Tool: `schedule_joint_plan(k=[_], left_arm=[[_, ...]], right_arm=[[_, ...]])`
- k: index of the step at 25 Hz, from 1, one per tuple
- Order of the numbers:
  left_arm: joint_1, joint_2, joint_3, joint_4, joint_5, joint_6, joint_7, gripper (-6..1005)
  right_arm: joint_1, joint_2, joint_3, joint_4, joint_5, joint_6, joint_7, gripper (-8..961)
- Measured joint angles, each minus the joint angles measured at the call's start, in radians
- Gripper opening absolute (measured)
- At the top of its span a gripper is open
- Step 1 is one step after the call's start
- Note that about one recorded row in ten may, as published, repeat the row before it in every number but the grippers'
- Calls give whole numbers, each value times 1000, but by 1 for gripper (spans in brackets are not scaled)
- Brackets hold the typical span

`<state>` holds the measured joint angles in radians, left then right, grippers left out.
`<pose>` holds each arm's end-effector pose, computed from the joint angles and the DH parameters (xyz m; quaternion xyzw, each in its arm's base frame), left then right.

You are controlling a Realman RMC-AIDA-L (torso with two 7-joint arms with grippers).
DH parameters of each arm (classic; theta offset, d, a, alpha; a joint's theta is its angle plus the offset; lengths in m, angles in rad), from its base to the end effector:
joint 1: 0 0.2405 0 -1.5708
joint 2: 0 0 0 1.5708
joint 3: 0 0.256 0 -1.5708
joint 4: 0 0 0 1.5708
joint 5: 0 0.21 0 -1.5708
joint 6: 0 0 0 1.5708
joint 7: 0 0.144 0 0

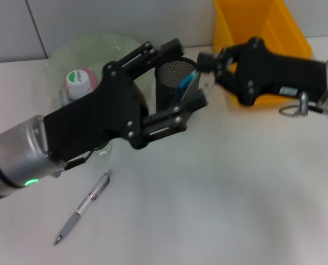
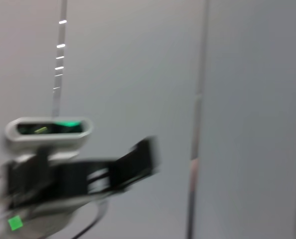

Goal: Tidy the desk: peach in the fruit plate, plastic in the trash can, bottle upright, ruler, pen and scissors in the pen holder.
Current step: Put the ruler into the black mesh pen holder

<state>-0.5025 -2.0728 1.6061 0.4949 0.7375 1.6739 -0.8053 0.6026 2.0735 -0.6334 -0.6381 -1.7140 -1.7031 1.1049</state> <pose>-0.1587 0.2954 -0.0312 -0.8343 0.0175 -0.5407 0.1062 0.2051 0.3493 0.0329 -0.9035 0.0287 0.3883 0.1792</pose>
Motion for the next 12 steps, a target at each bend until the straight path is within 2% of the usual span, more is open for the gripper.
schedule_joint_plan(k=[4,5,9,10,12], left_arm=[[39,5,-3,-1,3,-1,28,782],[81,10,0,-3,23,-7,75,782],[129,11,-11,-4,76,-9,116,783],[167,12,-23,-6,109,-12,129,783],[188,12,-29,-10,126,-12,140,783]], right_arm=[[11,2,14,0,97,141,7,1],[23,2,9,1,110,179,3,1],[84,5,-4,22,122,281,-14,1],[97,6,-13,27,125,304,-15,1],[119,8,-42,35,134,345,-18,1]])
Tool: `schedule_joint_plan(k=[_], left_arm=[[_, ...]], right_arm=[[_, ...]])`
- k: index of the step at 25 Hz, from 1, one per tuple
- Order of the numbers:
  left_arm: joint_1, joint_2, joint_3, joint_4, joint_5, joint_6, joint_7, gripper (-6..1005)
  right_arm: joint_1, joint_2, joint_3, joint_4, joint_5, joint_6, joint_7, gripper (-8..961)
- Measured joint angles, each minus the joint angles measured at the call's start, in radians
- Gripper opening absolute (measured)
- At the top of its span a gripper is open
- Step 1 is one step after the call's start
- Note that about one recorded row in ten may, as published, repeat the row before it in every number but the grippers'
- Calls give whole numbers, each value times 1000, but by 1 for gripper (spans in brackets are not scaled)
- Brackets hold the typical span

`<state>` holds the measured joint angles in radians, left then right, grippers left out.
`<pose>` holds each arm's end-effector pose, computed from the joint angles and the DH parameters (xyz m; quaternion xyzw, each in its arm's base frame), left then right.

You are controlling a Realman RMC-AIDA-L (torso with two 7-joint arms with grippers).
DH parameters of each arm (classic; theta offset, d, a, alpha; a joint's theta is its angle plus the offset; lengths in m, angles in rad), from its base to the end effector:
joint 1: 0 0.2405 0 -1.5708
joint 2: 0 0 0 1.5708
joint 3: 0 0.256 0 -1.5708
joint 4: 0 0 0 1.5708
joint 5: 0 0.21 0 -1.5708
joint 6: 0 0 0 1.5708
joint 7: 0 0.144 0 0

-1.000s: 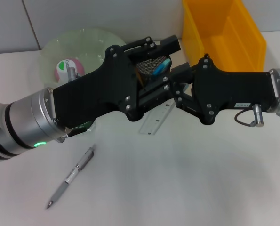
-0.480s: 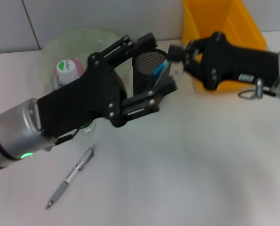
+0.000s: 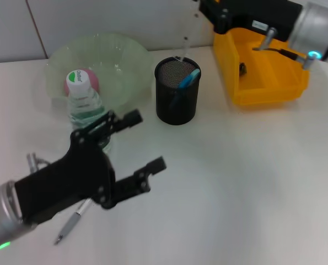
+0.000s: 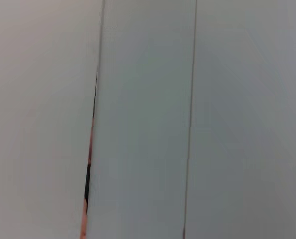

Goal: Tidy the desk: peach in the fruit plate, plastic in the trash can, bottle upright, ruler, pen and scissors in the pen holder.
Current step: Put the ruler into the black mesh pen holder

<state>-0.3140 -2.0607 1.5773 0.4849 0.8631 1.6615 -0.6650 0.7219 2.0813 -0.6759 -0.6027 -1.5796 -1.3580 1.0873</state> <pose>-0.2217 0.2545 -0.0387 -0.8634 0.0037 -0.4759 0.1673 0.1757 0.4138 0.0335 -0.8770 0.0553 0.3752 0.2952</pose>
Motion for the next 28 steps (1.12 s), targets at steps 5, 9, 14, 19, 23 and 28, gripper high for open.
schedule_joint_plan(k=[5,9,14,19,23,28], left_arm=[[39,1,-6,-5,13,11,8,783],[45,4,-7,-5,13,22,-1,783],[41,12,-14,-6,11,36,-34,783],[36,13,-32,-8,10,38,-53,783],[31,13,-42,-11,11,41,-81,783],[27,13,-52,-18,11,41,-85,783]], right_arm=[[12,4,-87,5,47,21,-28,1],[-1,4,-130,-14,55,27,-47,2],[-12,3,-126,-25,59,26,-83,2],[-29,-1,-130,-58,82,29,-92,2],[-32,-1,-121,-57,85,48,-85,2],[-23,-1,-131,-7,86,108,-104,2]])
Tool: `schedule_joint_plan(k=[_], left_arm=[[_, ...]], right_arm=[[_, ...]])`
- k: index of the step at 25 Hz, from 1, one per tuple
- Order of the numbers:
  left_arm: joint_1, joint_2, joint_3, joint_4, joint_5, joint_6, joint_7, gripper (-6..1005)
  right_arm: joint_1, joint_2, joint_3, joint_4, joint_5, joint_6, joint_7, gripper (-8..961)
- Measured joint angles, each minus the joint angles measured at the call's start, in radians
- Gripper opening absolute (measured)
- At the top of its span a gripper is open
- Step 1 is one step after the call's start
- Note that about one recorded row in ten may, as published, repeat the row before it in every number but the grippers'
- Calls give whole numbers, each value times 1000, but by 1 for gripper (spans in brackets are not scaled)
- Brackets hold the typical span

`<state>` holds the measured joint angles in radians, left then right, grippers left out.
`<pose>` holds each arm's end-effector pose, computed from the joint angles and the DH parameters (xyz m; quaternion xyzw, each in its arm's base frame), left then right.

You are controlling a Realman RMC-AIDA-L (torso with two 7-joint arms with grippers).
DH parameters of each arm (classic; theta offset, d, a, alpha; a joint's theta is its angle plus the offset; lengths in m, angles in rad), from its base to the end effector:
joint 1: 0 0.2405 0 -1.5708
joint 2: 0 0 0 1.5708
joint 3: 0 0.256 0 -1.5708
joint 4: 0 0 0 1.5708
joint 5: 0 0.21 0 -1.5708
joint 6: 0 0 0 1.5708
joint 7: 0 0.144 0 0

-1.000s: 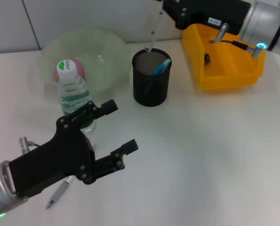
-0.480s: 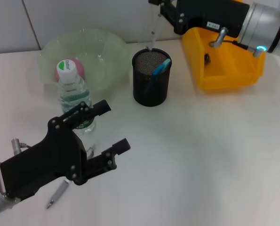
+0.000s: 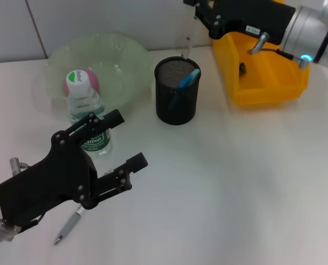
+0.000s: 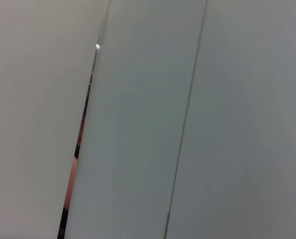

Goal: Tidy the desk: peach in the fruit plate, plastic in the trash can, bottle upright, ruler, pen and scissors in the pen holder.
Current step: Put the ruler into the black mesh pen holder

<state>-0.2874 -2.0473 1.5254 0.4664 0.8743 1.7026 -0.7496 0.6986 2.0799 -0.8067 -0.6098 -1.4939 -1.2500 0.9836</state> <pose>-0.2348 0.2493 -0.0268 -0.8561 -0.0420 -0.4879 0.1649 0.1779 0.4185 0.0243 -0.8820 0.0238 0.3380 0.3275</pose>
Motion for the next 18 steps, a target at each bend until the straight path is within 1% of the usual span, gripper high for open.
schedule_joint_plan(k=[1,6,18], left_arm=[[0,0,0,0,1,0,0,783],[-2,1,2,-1,2,0,0,783],[-9,1,7,-1,2,0,0,783]], right_arm=[[14,0,-2,31,-2,21,-9,2],[33,0,-11,72,-2,40,-31,2],[43,2,-42,93,-3,98,-32,2]])
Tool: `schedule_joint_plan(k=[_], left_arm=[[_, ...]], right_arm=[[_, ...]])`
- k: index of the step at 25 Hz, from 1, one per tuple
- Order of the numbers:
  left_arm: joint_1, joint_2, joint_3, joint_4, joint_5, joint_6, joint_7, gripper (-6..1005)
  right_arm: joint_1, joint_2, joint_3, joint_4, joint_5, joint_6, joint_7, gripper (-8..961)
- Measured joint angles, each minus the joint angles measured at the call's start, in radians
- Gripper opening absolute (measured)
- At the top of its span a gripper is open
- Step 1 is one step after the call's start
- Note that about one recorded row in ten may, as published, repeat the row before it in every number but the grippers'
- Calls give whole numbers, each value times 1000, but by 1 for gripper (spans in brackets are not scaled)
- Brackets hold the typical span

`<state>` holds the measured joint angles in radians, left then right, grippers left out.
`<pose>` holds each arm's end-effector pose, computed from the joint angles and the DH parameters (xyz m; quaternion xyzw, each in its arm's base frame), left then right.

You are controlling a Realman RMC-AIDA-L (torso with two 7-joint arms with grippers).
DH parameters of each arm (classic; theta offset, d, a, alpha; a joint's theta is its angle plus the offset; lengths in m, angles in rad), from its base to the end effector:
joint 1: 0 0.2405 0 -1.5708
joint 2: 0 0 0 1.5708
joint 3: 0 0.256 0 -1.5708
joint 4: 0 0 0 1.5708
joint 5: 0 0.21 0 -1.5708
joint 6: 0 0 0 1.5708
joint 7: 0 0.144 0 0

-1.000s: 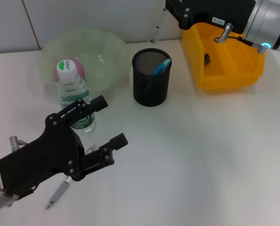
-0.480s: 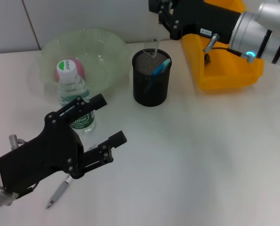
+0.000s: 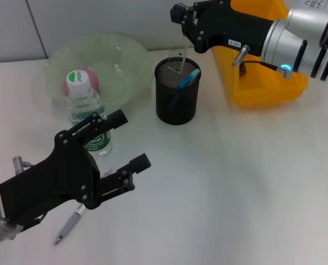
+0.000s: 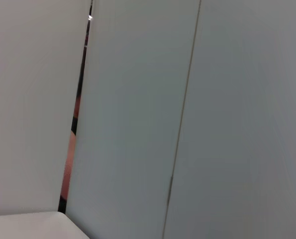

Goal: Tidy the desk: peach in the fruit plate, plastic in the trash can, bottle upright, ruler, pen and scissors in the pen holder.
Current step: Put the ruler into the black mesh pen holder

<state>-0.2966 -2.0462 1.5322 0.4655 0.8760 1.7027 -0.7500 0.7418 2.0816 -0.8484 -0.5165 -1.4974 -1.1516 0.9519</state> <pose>-0.2327 0.2505 -0.0277 -0.8579 -0.0383 -0.4871 0.1589 0.1799 0.4260 -0.0010 -0.8942 0.0457 0.3053 0.3240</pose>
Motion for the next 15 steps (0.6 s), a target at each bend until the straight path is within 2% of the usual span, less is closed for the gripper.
schedule_joint_plan(k=[7,15], left_arm=[[-1,0,0,1,3,0,1,783],[-4,7,0,1,3,2,-1,783]], right_arm=[[11,3,-35,16,8,70,-10,1],[5,3,-51,10,11,79,34,23]])
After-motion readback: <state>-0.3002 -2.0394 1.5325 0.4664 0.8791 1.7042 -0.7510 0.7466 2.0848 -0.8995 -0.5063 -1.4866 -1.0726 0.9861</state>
